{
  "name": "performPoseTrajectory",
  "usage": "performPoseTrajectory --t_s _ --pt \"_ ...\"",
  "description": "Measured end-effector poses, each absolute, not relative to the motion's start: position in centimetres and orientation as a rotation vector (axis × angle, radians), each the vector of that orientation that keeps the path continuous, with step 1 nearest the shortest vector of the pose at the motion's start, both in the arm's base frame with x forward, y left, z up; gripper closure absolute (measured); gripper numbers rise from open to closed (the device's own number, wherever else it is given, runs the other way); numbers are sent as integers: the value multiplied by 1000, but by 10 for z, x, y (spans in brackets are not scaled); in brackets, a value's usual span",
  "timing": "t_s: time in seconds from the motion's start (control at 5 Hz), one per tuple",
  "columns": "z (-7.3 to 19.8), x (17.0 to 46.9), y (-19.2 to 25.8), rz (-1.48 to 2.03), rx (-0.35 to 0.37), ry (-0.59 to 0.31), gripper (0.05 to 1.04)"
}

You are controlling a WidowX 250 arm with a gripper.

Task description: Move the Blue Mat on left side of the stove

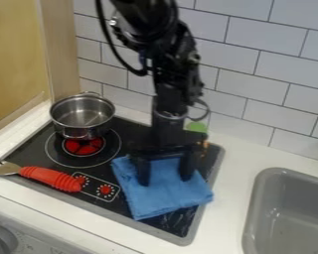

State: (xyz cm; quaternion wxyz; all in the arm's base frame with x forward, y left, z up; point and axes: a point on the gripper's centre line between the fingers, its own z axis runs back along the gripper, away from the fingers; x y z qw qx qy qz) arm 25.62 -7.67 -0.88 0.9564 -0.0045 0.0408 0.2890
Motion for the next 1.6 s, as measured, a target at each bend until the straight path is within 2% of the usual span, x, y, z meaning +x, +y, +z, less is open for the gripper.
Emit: performPoseTrajectory --t_s 0.8,1.4,1.6 --pt "-9 256 -115 459 -9 85 85" --pt "-3 253 -114 463 -15 92 85" --pt "6 240 -100 540 45 90 85"
